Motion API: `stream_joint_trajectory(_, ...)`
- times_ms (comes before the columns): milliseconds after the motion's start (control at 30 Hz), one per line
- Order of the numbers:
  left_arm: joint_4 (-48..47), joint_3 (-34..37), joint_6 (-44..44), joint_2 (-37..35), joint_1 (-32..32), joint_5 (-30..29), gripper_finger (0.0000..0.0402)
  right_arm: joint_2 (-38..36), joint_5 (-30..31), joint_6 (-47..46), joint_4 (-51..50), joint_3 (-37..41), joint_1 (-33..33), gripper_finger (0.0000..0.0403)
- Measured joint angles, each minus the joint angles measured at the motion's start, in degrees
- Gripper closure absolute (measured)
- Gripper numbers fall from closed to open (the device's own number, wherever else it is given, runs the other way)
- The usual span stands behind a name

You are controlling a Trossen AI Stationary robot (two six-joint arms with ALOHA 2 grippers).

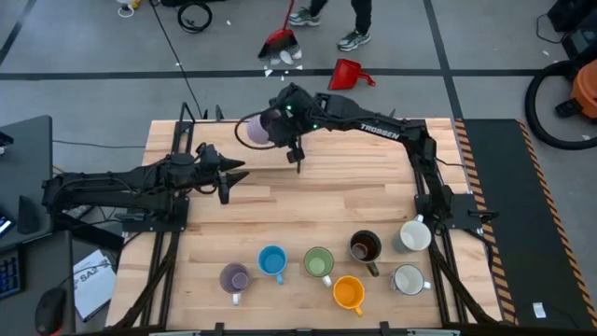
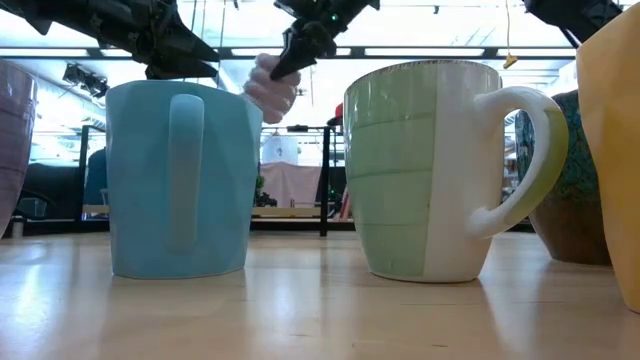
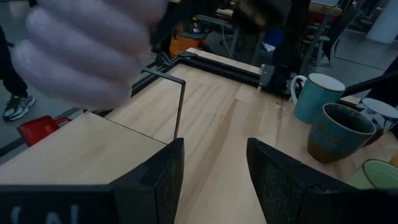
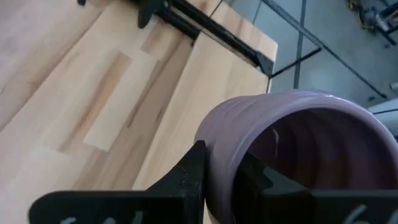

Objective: Place coffee mugs
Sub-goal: Put the violet mug on the shelf

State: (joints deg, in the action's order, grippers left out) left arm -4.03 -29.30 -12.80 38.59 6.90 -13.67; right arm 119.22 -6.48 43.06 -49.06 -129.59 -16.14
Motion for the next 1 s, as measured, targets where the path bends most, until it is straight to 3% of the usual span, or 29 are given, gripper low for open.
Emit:
stream_joint_trajectory(100,0.0,0.0,0.04,0.0,0.0,0.32,0.0221,-0.22,0.35,-1.58,0.22,-5.41,0.7,0.0348)
stream_joint_trajectory(200,0.04,0.0,0.12,0.01,0.0,0.85,0.0221,-2.21,1.54,-3.34,3.24,-5.06,0.82,0.0348)
stream_joint_trajectory(500,0.34,0.04,0.0,0.0,0.0,0.96,0.0221,-3.11,-0.68,-6.93,-0.73,-5.39,-1.32,0.0348)
stream_joint_trajectory(1000,0.96,0.04,-0.26,0.0,-0.11,1.03,0.0221,6.25,-5.7,-7.99,-4.28,-5.26,-2.47,0.0348)
